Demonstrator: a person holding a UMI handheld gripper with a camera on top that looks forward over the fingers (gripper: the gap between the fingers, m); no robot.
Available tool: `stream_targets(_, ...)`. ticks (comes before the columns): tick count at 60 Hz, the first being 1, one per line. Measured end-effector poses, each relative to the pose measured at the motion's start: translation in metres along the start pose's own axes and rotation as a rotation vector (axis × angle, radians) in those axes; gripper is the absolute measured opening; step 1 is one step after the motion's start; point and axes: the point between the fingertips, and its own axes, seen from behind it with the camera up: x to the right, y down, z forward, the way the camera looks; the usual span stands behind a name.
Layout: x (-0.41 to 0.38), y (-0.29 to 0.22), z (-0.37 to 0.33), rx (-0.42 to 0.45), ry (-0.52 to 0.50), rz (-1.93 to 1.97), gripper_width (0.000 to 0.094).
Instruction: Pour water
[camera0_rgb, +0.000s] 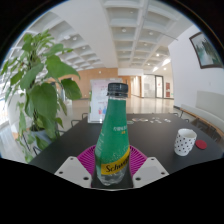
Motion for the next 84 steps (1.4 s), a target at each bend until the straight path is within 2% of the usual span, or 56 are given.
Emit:
stream_targets(11, -0.016, -0.103, -0.023, 0.142, -0.174, 0.231, 0.0412)
stream_targets(22, 0.014, -0.202, -0.035, 0.246, -0.459, 0.743, 0.0413)
stream_targets(30, 0.051, -0.235, -0.034, 0.245, -0.659, 1.215, 0.0411)
stream_targets(36, 0.092, -0.233, -0.021, 0.261, -0.737, 1.525, 0.0409)
stream_targets(42, 0.133, -0.212, -0.003, 0.28, -0.756, 1.756, 0.0409)
stream_targets(51, 0.167, -0.174, 0.019, 0.258, -0.737, 2.043, 0.041)
stream_targets(54, 0.175, -0.158, 0.023, 0.239, -0.699, 2.081, 0.041)
stream_targets(61, 0.175, -0.148, 0.025, 0.215, -0.691, 2.08, 0.0411)
stream_targets(62, 0.174, -0.144, 0.008, 0.213, -0.693, 2.081, 0.0411)
stream_targets(71, 0.17, -0.174, 0.012, 0.195, -0.713, 1.965, 0.0409)
stream_targets(73, 0.172, -0.179, -0.011, 0.204, -0.714, 1.897, 0.0409)
stream_targets(75, 0.165, -0.195, 0.0, 0.221, -0.711, 1.814, 0.041)
stream_targets(80, 0.185, -0.232, -0.026, 0.292, -0.687, 1.562, 0.0411)
stream_targets(83, 0.206, -0.255, -0.058, 0.35, -0.646, 1.393, 0.0409)
stream_targets(84, 0.199, -0.265, -0.045, 0.366, -0.614, 1.33, 0.0411)
